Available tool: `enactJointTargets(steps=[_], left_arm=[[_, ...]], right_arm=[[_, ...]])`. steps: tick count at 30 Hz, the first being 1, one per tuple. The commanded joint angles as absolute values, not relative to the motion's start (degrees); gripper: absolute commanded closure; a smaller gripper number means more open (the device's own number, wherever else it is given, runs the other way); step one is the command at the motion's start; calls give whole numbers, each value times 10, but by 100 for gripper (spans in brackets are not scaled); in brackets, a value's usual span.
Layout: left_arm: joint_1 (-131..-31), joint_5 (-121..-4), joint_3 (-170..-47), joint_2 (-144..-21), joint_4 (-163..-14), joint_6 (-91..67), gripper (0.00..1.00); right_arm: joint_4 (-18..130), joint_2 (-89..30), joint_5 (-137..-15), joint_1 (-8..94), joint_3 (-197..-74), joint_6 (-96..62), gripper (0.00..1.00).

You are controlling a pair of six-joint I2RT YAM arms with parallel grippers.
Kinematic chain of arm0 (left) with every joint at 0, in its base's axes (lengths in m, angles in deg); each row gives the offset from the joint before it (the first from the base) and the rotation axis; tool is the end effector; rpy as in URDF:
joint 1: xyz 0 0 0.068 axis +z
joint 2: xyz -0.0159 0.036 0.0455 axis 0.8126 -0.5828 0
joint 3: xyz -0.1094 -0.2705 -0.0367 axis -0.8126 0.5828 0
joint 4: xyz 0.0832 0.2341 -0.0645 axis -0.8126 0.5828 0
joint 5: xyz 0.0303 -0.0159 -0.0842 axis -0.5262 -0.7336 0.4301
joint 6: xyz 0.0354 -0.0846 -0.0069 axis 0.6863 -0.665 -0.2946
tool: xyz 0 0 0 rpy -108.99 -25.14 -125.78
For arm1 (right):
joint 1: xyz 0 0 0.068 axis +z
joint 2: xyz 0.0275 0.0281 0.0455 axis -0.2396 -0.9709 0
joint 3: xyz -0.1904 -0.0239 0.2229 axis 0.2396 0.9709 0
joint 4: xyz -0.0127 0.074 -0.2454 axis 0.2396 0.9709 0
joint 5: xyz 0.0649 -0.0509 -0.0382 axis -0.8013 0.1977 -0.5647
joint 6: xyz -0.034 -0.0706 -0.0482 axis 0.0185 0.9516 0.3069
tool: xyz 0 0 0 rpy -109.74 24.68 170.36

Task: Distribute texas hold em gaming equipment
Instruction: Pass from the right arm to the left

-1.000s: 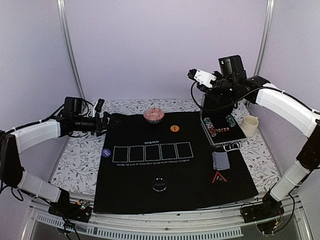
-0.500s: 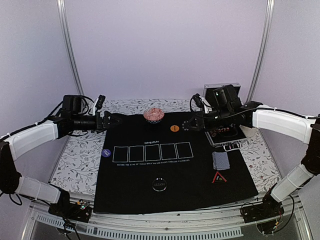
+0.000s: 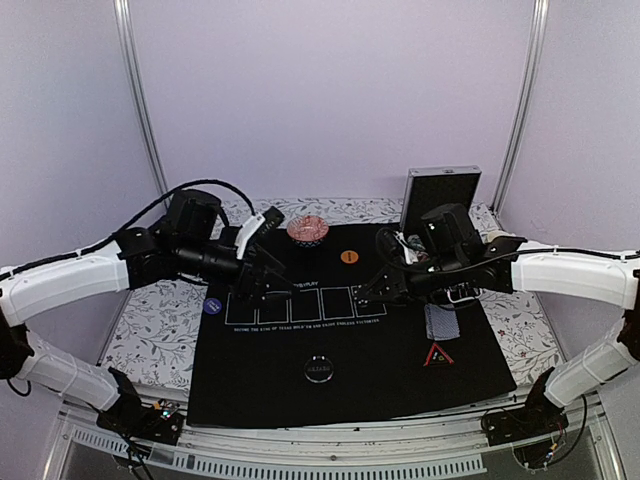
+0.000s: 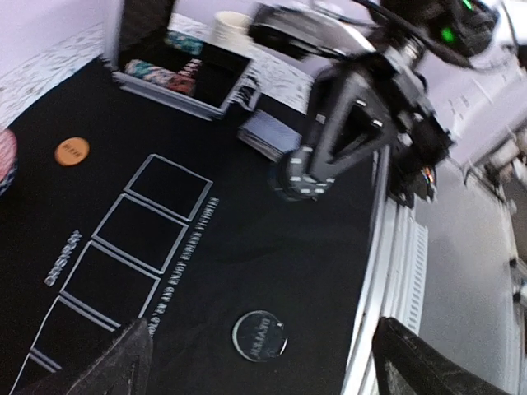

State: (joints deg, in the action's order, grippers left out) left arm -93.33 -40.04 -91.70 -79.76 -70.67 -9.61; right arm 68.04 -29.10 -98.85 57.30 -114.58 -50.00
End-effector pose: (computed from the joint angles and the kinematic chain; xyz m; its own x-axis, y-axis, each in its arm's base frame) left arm 0.2081 -0.2229 0.2938 -0.5571 0.2733 -0.7842 0.7959 0.4453 -0.4102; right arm 0.2093 0.2562 0.2564 -0.9086 -0.1050 -0.4042 -0.3935 0.5397 0.7443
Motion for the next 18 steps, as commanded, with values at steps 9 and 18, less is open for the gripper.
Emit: enactJointTargets(steps=[9,18], left_arm=[[-1197,-637,-899,-800,-704,166,2],[-1214,-703,-860,-820,-775,190,2]], right_arm=[[533,-329,-1048,679,-1106,-584,98],[443,-366,-1056,718,-1109,-617,98]])
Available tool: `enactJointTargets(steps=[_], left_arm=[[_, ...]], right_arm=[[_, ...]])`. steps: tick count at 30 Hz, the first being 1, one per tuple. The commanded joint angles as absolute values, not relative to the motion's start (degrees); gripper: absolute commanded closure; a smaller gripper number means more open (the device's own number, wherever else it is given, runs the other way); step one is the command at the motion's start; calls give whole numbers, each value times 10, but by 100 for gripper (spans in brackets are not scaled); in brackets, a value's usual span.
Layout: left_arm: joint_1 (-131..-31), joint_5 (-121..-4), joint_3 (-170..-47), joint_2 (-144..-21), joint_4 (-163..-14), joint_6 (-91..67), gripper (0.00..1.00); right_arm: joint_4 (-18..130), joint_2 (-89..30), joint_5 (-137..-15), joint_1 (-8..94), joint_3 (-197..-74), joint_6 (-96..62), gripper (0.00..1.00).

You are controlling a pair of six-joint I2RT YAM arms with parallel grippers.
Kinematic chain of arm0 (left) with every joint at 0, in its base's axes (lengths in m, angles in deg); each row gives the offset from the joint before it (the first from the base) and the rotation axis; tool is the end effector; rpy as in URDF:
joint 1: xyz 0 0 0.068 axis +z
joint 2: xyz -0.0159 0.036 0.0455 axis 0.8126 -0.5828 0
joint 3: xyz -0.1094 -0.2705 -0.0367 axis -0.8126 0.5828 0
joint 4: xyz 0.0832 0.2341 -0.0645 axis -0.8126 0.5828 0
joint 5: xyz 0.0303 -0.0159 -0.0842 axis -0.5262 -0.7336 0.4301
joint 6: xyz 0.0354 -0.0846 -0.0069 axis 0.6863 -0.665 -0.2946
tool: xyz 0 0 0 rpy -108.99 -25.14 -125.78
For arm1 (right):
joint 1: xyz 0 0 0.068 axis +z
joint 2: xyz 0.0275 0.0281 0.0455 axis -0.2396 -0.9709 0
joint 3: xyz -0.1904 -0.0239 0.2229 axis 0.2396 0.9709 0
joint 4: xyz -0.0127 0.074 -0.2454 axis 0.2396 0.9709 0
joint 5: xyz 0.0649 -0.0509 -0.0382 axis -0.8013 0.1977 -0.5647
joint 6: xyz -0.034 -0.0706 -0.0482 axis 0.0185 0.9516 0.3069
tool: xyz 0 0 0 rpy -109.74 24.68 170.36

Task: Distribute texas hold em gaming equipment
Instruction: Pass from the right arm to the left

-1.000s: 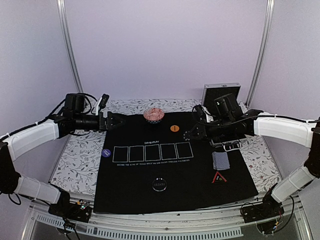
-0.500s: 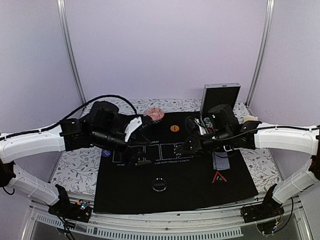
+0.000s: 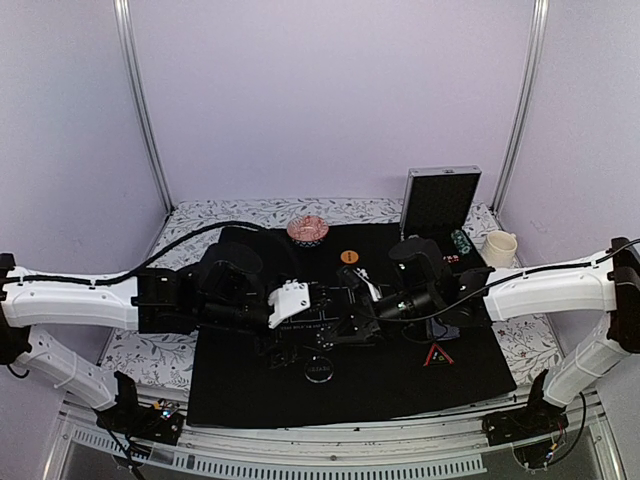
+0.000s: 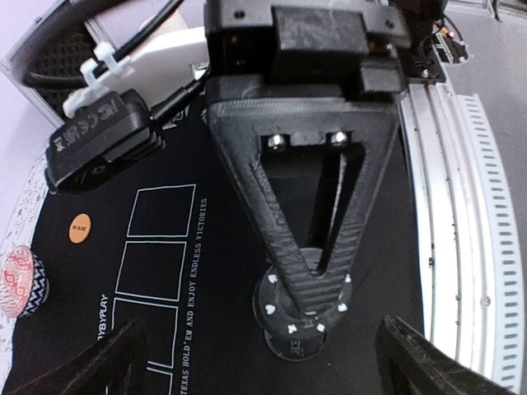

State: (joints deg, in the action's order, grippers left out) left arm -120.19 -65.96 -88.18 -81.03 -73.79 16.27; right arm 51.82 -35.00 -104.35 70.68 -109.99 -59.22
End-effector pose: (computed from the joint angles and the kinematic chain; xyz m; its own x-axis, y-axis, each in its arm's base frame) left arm 0.1217 -0.2886 0.2650 0.0461 0.5936 -0.8035 0.9654 0.1800 0.1884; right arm 0.1503 0.3188 0.2308 -0.9072 -0.2769 -0.3168 -0.4028 0.3545 0.8438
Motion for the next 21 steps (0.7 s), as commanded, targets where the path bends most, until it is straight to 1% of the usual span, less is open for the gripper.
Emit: enactJointTargets(steps=[1,5,10,15,18,21], left_arm=[[-1216,-709,-856,-818,-783,192,2],[-1218,-716,-850,-811,-792,198,8],[-1218,-718,-841,-803,-806,201,24],[-1218,-711,-841,-805,-792,207,26],[-1218,-721,-842,-805,-794,212,35],[-1218,-726,-844,-805,-797,208,39]], right_arm=[[436,-371,-1058,721,-1113,-619,98],[428,-380,-1053,729,-1128,-623,98],[411,-381,-1051,733,-1132,-630,98],[411,-375,-1042,735,-1137,-633,98],[411,-374,-1040,735,-1142,-633,98],[412,-377,-1039,735,-1145,-633,98]])
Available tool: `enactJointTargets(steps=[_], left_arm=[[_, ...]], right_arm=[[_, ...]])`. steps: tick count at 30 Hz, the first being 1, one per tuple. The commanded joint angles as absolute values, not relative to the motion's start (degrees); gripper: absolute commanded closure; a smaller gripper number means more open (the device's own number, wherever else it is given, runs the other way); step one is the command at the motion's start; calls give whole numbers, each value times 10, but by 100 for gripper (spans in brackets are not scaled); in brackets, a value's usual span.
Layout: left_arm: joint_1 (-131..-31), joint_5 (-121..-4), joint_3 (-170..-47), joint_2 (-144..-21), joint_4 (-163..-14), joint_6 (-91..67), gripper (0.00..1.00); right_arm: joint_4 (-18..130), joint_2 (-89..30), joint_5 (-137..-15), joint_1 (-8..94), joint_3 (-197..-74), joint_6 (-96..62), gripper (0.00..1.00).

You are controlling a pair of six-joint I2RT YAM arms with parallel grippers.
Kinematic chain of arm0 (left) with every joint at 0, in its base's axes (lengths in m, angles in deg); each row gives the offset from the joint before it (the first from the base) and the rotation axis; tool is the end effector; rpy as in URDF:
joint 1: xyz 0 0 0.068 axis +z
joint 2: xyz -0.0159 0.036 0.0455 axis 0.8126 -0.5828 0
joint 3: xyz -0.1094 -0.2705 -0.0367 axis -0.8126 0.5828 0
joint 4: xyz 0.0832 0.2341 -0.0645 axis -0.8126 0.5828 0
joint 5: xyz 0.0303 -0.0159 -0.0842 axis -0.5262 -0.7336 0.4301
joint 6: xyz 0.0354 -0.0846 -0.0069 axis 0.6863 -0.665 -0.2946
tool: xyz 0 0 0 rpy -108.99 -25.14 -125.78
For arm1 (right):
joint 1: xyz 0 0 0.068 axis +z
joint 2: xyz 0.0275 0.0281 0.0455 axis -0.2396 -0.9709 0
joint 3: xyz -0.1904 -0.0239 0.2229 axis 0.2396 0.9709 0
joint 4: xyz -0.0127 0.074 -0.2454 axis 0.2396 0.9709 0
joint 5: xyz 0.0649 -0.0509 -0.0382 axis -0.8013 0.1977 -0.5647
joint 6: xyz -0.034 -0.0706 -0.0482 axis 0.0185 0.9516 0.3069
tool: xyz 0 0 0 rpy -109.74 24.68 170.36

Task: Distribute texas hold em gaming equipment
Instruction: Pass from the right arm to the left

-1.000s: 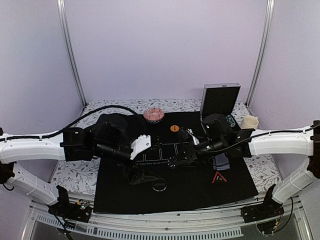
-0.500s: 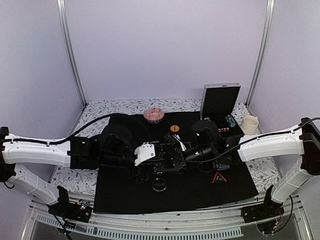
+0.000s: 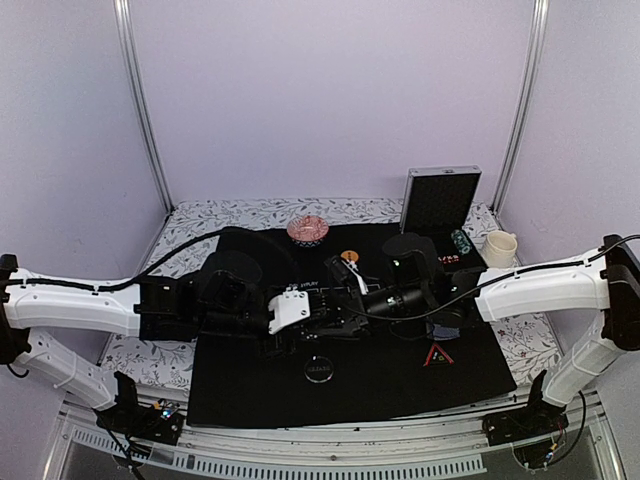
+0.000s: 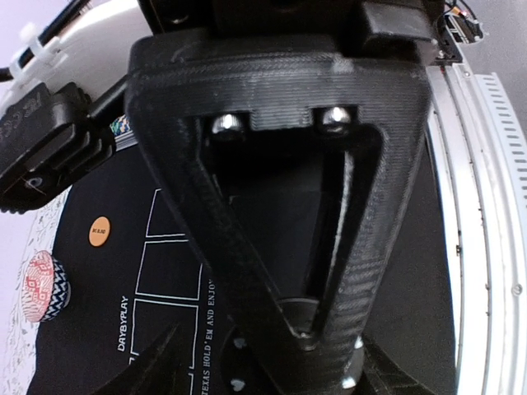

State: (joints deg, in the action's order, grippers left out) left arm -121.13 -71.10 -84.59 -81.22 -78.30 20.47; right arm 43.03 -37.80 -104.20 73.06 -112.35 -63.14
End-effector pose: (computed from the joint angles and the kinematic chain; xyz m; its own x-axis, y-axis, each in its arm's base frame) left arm 0.1235 -0.2872 0.2507 0.1214 0.6188 -0.7761 0.9361 0.1886 0.2968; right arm 0.1488 0.3445 0.2476 -0.8985 -0.2498 -0.3610 -0.4201 0.2508 0.8721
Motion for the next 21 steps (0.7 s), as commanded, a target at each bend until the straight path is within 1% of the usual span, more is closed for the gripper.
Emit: enactJointTargets(steps=[1,5,10,11,16,19,21], left_arm=[[-1218,-725,-844,-804,-797,207,40],[-1218,-724,-842,-804,-798,211,45],[-1218,-725,-843,-802,-799,210,46],[-1219,-723,-843,-801,-799,211,48],[-1218,-715,-844,-798,-799,209,67],[-1219,-703,-841,-794,-801,210,80],[-1219,-701,-841,-792,-801,211,91]], right_arm=[[412,-378,-1041,735,-1145,-633,98],[413,-381,-1042,735,-1150,-631,98],[422,-386,-1041,735,-1155,-626,98],[423,-386,-1040,735,-1155,-625,98],[426,-389,-1036,735,-1157,-621,98],[436,-390,-1028,735,-1159,-615,98],[451,-392,-1022,734,-1164,-608,98]])
